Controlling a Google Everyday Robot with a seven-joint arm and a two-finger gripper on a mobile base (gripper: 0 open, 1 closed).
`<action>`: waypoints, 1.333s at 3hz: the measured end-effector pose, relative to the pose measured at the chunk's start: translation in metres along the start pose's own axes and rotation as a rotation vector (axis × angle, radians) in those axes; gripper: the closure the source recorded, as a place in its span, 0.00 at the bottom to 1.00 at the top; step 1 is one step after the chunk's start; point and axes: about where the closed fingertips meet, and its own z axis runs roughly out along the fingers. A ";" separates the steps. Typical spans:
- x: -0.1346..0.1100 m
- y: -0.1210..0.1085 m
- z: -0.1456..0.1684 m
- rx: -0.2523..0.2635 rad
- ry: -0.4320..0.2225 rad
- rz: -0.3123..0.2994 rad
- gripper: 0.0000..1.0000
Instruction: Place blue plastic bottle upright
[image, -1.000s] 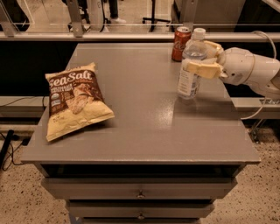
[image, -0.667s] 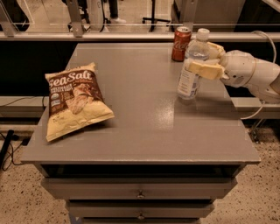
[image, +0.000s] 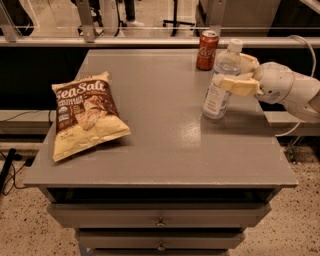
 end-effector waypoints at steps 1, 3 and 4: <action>0.006 0.004 -0.001 -0.014 0.008 -0.005 0.14; 0.011 0.004 -0.011 0.002 0.047 -0.022 0.00; -0.007 0.000 -0.040 0.055 0.126 -0.070 0.00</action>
Offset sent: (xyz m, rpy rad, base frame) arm -0.0031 -0.0062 -0.0227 -0.0322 0.0096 -0.0068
